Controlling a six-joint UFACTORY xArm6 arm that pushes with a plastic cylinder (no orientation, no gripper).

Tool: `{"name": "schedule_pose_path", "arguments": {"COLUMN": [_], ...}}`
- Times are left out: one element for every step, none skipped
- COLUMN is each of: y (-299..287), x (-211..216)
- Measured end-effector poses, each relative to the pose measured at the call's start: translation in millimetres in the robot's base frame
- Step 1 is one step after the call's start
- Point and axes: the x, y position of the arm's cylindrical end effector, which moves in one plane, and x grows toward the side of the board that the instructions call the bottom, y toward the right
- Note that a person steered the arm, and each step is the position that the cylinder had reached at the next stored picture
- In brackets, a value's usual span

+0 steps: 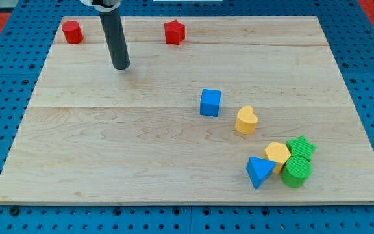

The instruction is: Slightly move the green blocks upwards of the board

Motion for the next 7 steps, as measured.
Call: {"name": "schedule_pose_path", "arguments": {"y": [57, 113, 164, 151, 191, 277, 321], "x": [71, 141, 181, 227, 270, 273, 240]}}
